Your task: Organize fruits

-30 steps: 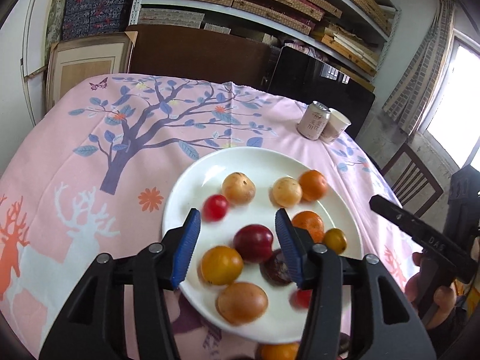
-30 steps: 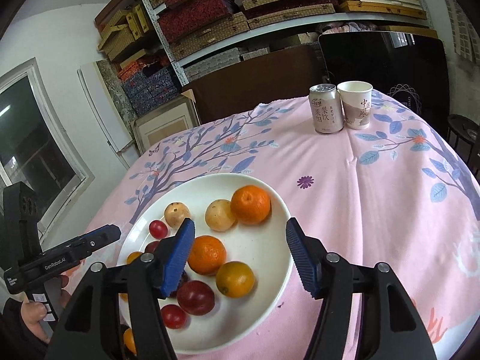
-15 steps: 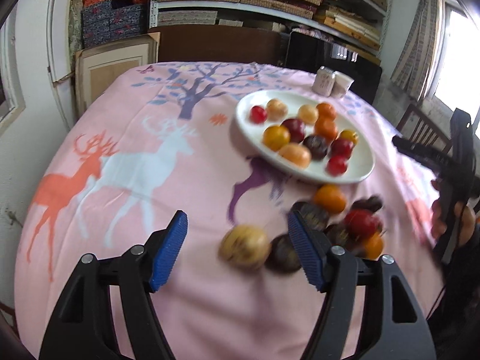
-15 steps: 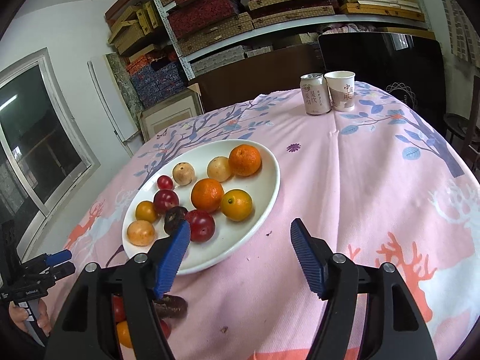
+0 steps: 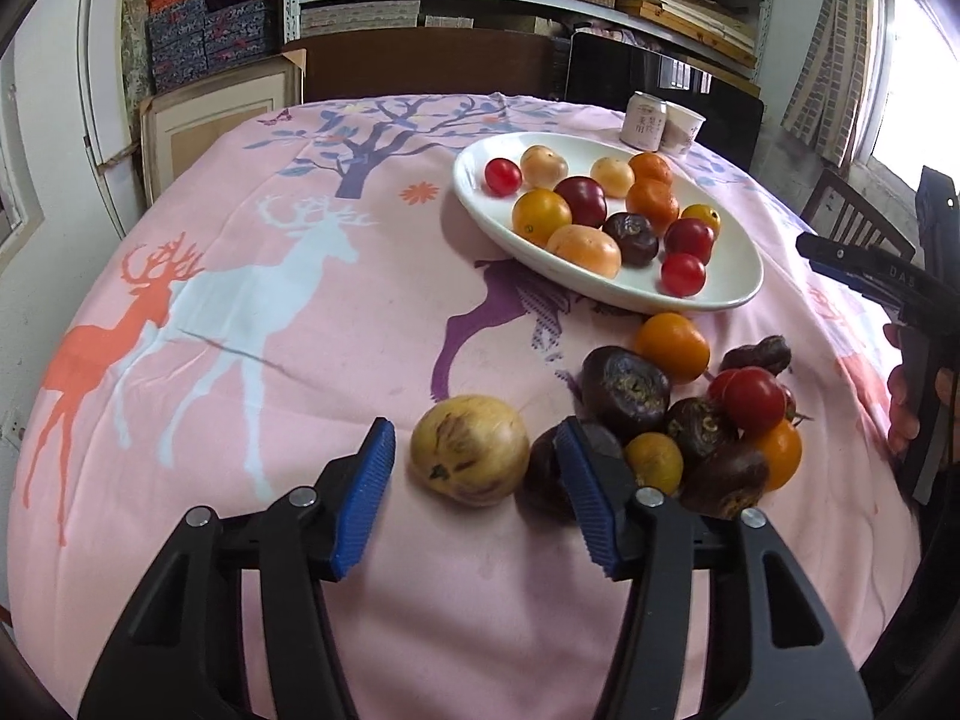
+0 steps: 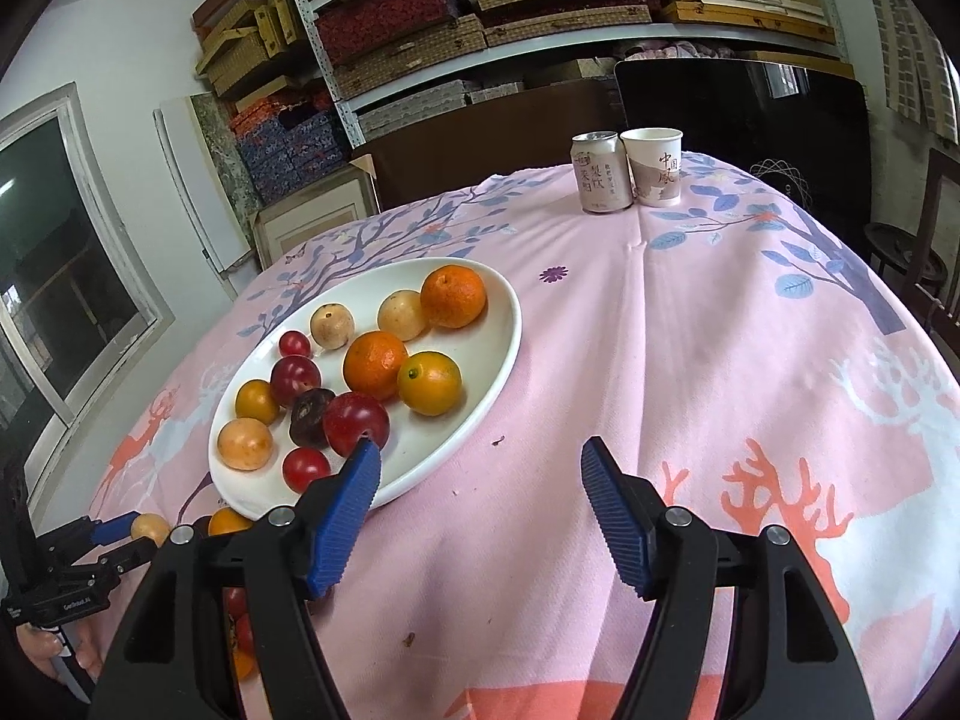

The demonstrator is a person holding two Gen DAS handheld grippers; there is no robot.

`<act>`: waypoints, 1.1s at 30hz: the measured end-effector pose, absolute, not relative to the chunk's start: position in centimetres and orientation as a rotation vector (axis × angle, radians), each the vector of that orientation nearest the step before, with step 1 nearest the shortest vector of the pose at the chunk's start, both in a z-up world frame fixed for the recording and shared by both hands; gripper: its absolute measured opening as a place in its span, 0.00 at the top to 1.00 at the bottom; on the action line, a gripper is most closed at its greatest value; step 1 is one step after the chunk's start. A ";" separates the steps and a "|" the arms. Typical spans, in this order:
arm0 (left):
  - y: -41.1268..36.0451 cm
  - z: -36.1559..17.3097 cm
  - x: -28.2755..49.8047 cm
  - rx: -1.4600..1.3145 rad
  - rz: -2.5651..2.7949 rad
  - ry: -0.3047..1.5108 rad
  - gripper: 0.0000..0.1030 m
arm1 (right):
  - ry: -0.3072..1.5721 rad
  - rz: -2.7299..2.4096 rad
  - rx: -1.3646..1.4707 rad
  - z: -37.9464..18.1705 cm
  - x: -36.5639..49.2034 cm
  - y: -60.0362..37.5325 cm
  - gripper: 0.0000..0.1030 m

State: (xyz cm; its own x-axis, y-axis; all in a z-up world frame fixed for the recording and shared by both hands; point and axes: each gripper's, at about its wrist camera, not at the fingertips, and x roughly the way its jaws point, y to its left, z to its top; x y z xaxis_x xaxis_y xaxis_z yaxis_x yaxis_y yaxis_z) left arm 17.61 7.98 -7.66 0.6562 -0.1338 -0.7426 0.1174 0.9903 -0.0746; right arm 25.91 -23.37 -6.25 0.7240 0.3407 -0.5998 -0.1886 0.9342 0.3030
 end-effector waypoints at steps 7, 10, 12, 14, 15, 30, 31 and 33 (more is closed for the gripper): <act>10.5 -8.8 18.8 -0.244 -0.244 0.897 0.45 | 0.702 0.310 0.203 -6.2 25.8 -22.9 0.32; 9.6 -8.2 18.2 -0.187 -0.225 0.858 0.58 | 0.701 0.333 0.199 -6.1 25.4 -22.7 0.32; 10.1 -8.0 17.9 -0.217 -0.228 0.838 0.60 | 0.705 0.367 0.198 -6.1 24.8 -22.4 0.32; 10.6 -7.5 17.4 -0.239 -0.223 0.795 0.60 | 0.714 0.403 0.195 -6.2 24.1 -22.0 0.32; 10.7 -7.3 17.2 -0.244 -0.225 0.778 0.60 | 0.721 0.417 0.187 -6.4 23.6 -21.7 0.32; 11.4 -6.6 16.4 -0.271 -0.247 0.718 0.60 | 0.919 0.578 0.198 -8.1 21.5 -17.2 0.32; 11.5 -6.6 16.4 -0.276 -0.247 0.715 0.60 | 0.920 0.577 0.198 -8.1 21.5 -17.1 0.32; 11.7 -6.5 16.3 -0.283 -0.247 0.713 0.60 | 0.909 0.566 0.176 -8.0 21.3 -16.8 0.32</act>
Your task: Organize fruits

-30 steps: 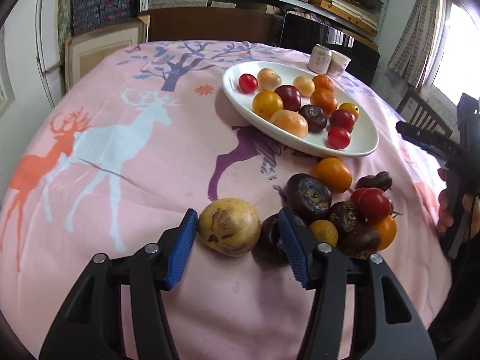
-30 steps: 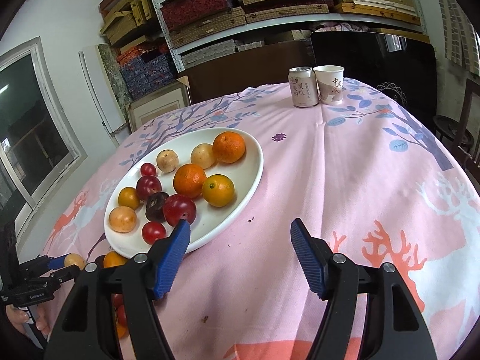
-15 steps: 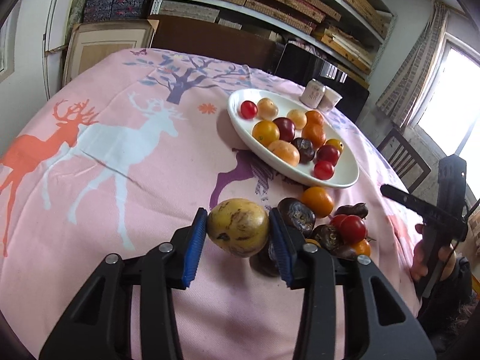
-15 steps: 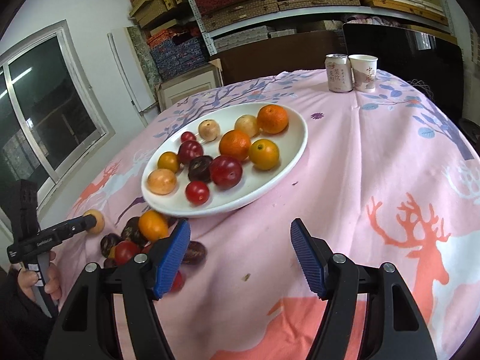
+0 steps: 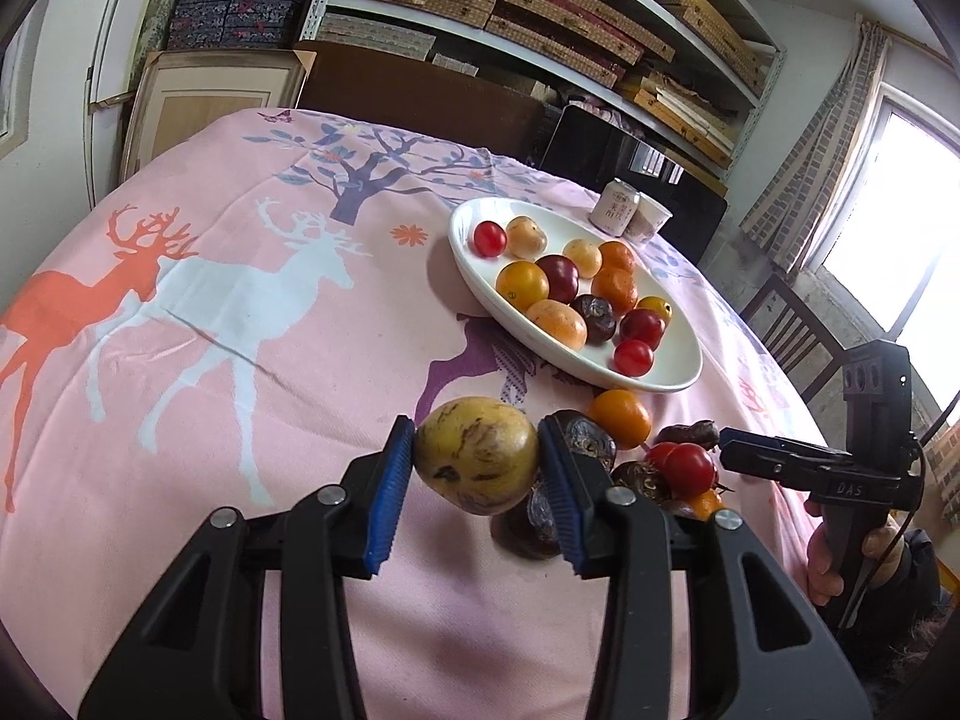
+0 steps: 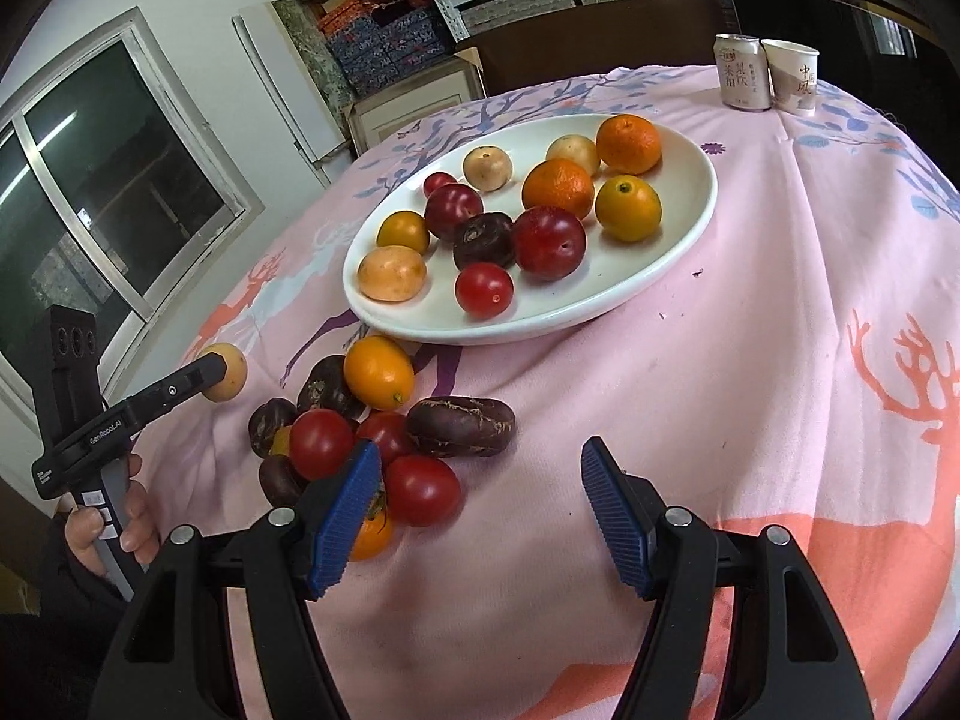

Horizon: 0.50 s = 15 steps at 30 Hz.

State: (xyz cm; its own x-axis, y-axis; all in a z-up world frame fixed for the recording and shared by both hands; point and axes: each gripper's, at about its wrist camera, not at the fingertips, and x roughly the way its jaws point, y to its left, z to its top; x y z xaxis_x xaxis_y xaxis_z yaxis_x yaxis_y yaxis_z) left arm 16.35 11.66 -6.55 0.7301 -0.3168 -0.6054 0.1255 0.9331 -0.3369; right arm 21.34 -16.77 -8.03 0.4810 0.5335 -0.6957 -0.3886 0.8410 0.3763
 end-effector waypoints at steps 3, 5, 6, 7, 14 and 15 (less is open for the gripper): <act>11.7 -6.6 16.3 -0.281 -0.250 0.713 0.60 | 0.901 0.556 0.147 -7.9 21.4 -16.1 0.32; 11.7 -6.5 16.3 -0.281 -0.250 0.714 0.60 | 0.911 0.560 0.138 -8.0 21.7 -15.7 0.32; 11.7 -6.5 16.3 -0.281 -0.250 0.713 0.60 | 0.919 0.557 0.130 -8.1 21.9 -15.3 0.32; 11.7 -6.5 16.3 -0.281 -0.250 0.713 0.60 | 0.927 0.555 0.131 -8.2 22.1 -15.2 0.32; 11.7 -6.6 16.3 -0.279 -0.247 0.718 0.60 | 0.961 0.573 0.207 -8.9 23.3 -15.0 0.42; 11.7 -6.6 16.3 -0.279 -0.246 0.719 0.60 | 0.958 0.588 0.213 -8.9 23.3 -15.0 0.48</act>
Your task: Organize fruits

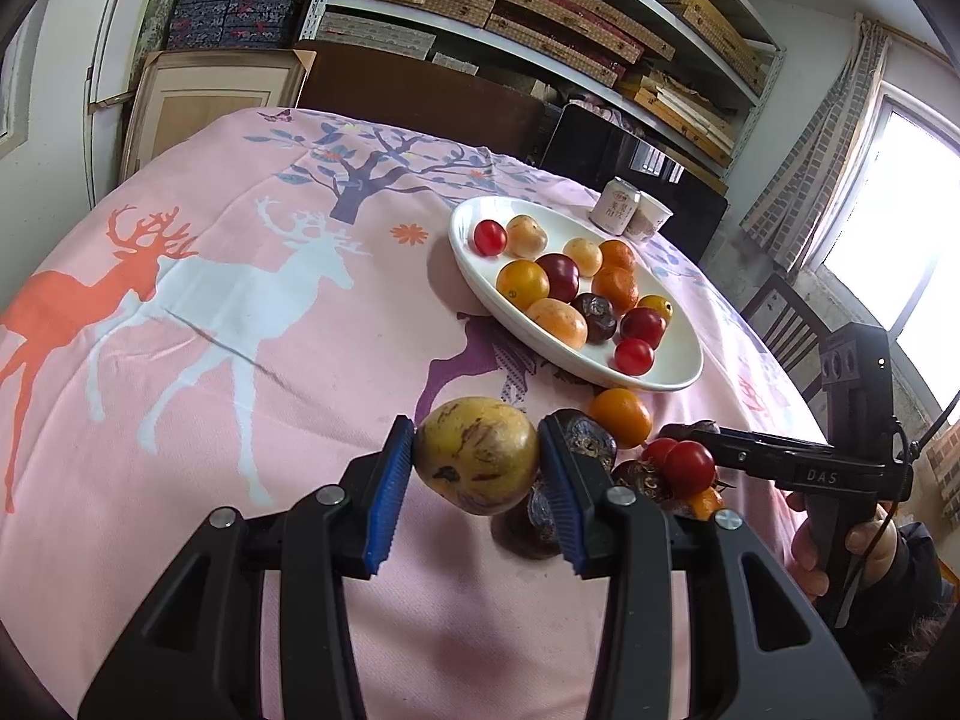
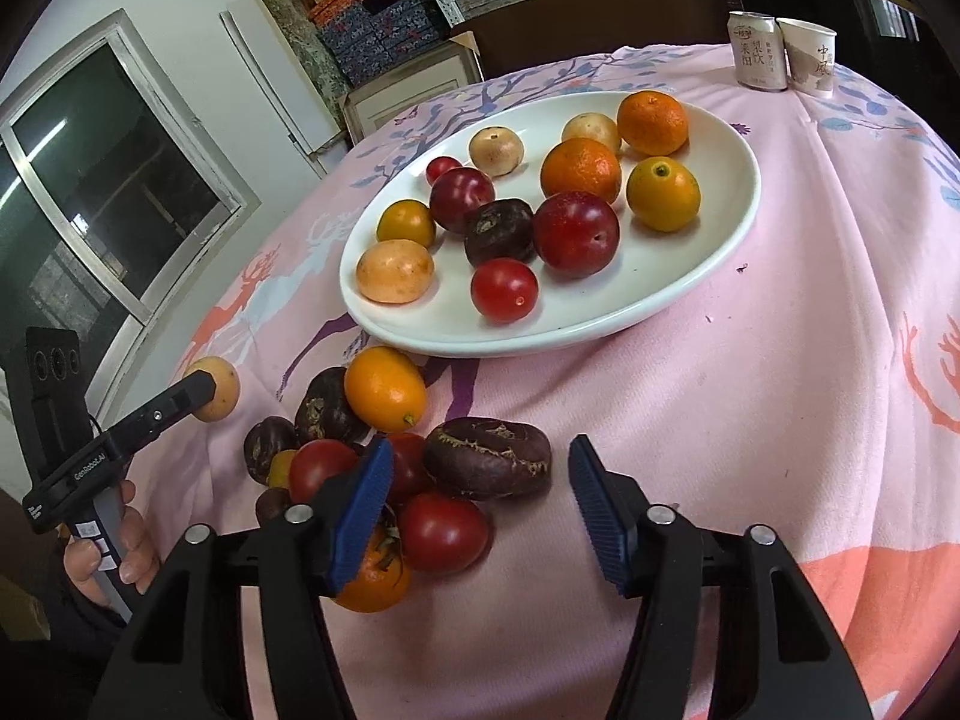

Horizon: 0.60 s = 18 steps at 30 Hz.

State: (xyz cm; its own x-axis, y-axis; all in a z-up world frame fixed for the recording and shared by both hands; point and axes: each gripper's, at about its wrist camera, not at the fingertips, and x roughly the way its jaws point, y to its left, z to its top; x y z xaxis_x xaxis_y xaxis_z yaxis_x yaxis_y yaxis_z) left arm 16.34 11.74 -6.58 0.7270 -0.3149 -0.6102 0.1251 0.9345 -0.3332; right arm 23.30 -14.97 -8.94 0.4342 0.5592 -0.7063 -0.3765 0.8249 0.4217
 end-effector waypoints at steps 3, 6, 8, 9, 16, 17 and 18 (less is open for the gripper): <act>11.7 -6.6 16.4 -0.278 -0.243 0.722 0.60 | 0.955 0.593 0.218 -8.9 23.2 -14.9 0.51; 11.8 -6.6 16.4 -0.277 -0.243 0.718 0.60 | 0.960 0.585 0.247 -9.1 23.2 -15.4 0.58; 11.7 -6.6 16.4 -0.278 -0.242 0.719 0.60 | 0.955 0.591 0.257 -9.0 23.1 -15.6 0.58; 11.8 -6.6 16.5 -0.278 -0.241 0.719 0.60 | 0.950 0.594 0.256 -9.0 22.9 -15.7 0.58; 11.7 -6.8 16.8 -0.275 -0.231 0.741 0.58 | 0.920 0.588 0.286 -8.6 22.5 -16.9 0.58; 11.6 -6.9 16.9 -0.270 -0.229 0.751 0.58 | 0.916 0.584 0.291 -8.6 22.4 -17.2 0.58; 11.4 -7.0 17.0 -0.259 -0.223 0.762 0.58 | 0.909 0.577 0.294 -8.5 22.4 -17.5 0.58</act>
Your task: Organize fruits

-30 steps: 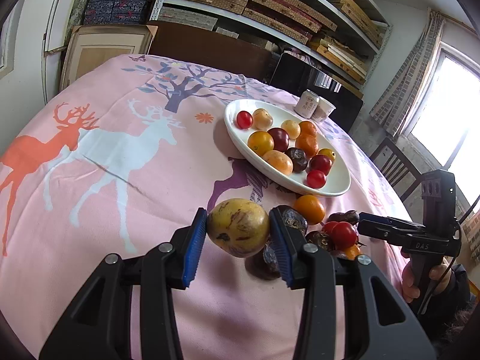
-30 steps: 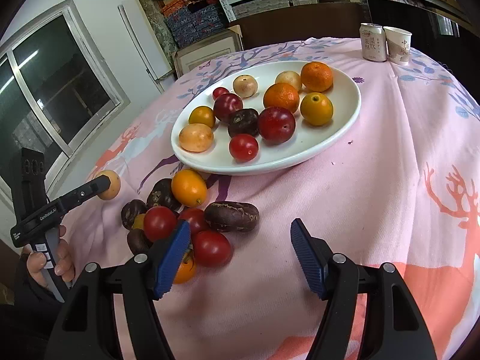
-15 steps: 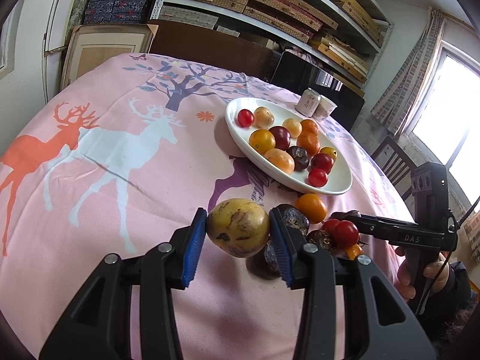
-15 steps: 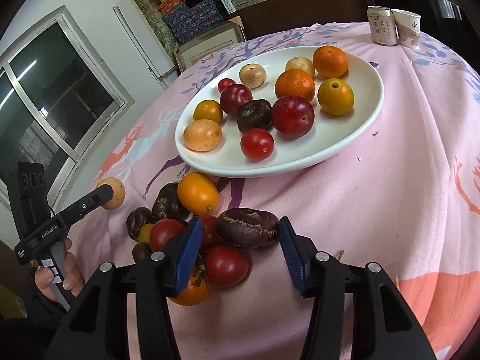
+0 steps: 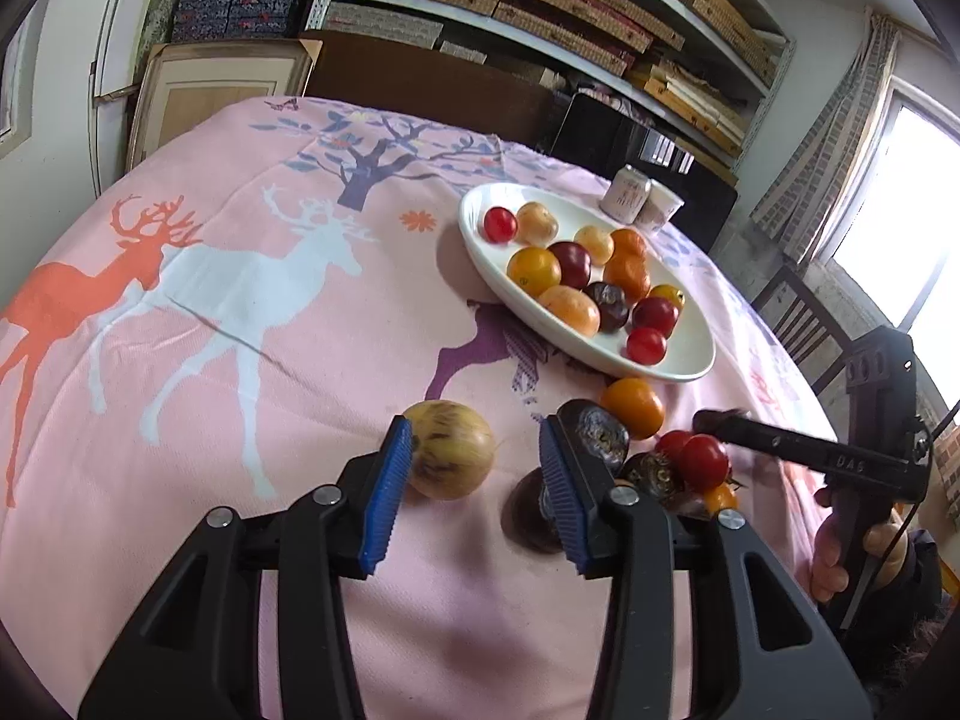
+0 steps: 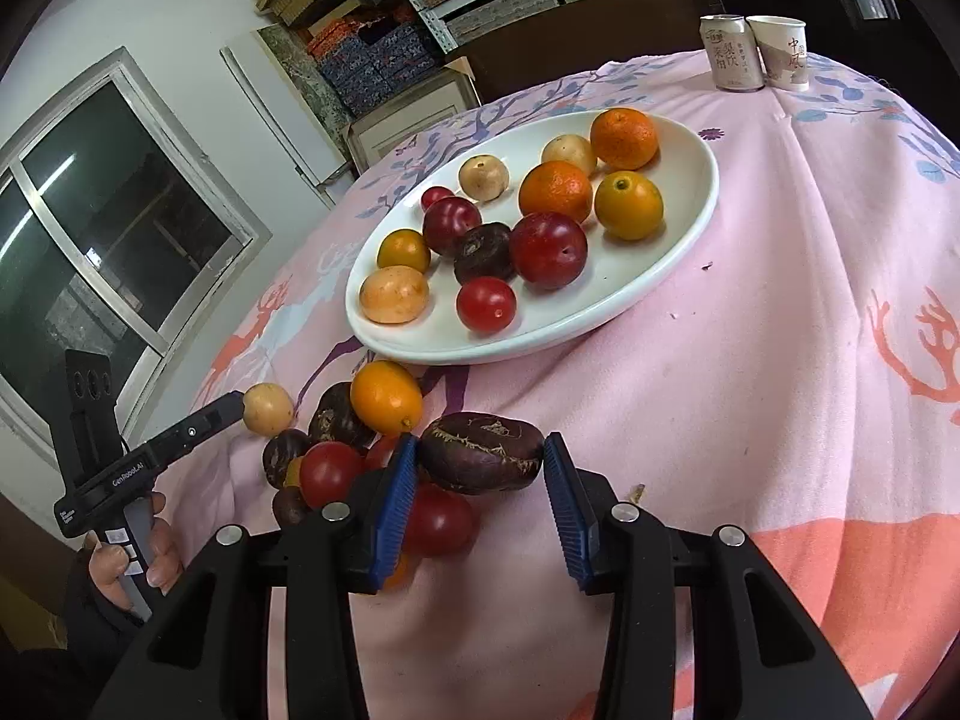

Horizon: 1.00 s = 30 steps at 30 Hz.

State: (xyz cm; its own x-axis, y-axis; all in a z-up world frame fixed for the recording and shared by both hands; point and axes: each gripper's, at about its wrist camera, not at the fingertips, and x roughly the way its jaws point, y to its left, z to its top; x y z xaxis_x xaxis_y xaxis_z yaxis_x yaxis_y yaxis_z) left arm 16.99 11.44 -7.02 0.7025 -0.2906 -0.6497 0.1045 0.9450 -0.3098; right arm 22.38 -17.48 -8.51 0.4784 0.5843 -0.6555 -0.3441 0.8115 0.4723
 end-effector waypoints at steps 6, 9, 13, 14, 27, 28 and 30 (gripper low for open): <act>9.8 -7.5 17.1 -0.139 -0.168 0.818 0.53 | 0.855 0.529 0.262 -7.7 21.8 -19.2 0.58; 9.2 -8.0 17.7 -0.079 -0.131 0.860 0.45 | 0.834 0.500 0.218 -7.4 21.1 -19.8 0.58; 9.9 -8.5 18.6 -0.078 -0.087 0.901 0.42 | 0.843 0.490 0.207 -7.6 20.8 -20.6 0.58; 10.1 -8.9 19.0 -0.092 -0.105 0.924 0.41 | 0.847 0.490 0.210 -7.7 20.7 -20.8 0.58; 9.2 -8.7 18.8 -0.092 -0.172 0.905 0.61 | 0.851 0.525 0.237 -8.0 20.4 -21.1 0.58; 9.1 -8.6 18.6 -0.094 -0.170 0.896 0.61 | 0.846 0.527 0.238 -7.9 20.3 -21.1 0.58; 9.2 -8.2 18.2 -0.111 -0.169 0.870 0.61 | 0.839 0.530 0.243 -7.8 20.2 -21.2 0.58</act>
State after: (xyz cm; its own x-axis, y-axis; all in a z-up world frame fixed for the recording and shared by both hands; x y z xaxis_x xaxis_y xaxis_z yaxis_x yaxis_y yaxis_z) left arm 18.18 9.23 -8.21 0.6324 -0.1931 -0.7502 0.1024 0.9808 -0.1661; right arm 20.25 -21.24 -7.85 0.5489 0.5355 -0.6418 -0.3490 0.8445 0.4062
